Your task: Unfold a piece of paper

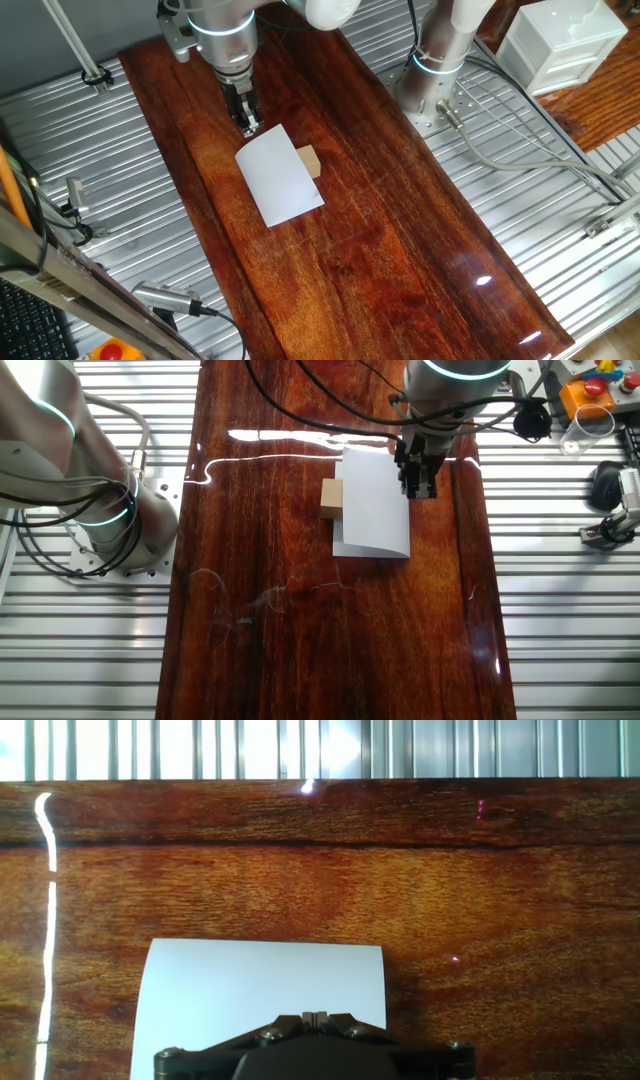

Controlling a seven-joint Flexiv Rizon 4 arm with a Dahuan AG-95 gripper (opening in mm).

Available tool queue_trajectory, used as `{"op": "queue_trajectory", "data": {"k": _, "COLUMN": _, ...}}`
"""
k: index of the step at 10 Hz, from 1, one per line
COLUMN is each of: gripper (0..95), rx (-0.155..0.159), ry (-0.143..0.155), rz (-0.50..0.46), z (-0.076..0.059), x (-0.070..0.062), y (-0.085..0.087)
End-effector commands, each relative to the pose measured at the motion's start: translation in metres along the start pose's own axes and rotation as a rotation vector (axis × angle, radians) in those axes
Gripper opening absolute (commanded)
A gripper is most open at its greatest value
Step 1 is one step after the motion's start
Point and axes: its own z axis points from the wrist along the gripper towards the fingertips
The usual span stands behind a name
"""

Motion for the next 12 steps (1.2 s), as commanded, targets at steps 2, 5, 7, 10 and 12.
{"op": "queue_trajectory", "data": {"k": 2, "gripper": 0.0, "rx": 0.001, "ry": -0.001, "rz": -0.062, "z": 0.0004, "x": 0.0016, "y": 0.0001}}
{"op": "queue_trajectory", "data": {"k": 5, "gripper": 0.0, "rx": -0.005, "ry": 0.007, "rz": -0.139, "z": 0.0024, "x": 0.0073, "y": 0.0002}}
{"op": "queue_trajectory", "data": {"k": 7, "gripper": 0.0, "rx": -0.002, "ry": 0.002, "rz": -0.238, "z": 0.0024, "x": 0.0073, "y": 0.0002}}
{"op": "queue_trajectory", "data": {"k": 10, "gripper": 0.0, "rx": 0.0, "ry": 0.002, "rz": -0.352, "z": 0.0024, "x": 0.0073, "y": 0.0002}}
{"op": "queue_trajectory", "data": {"k": 12, "gripper": 0.0, "rx": -0.001, "ry": 0.011, "rz": -0.366, "z": 0.0024, "x": 0.0073, "y": 0.0002}}
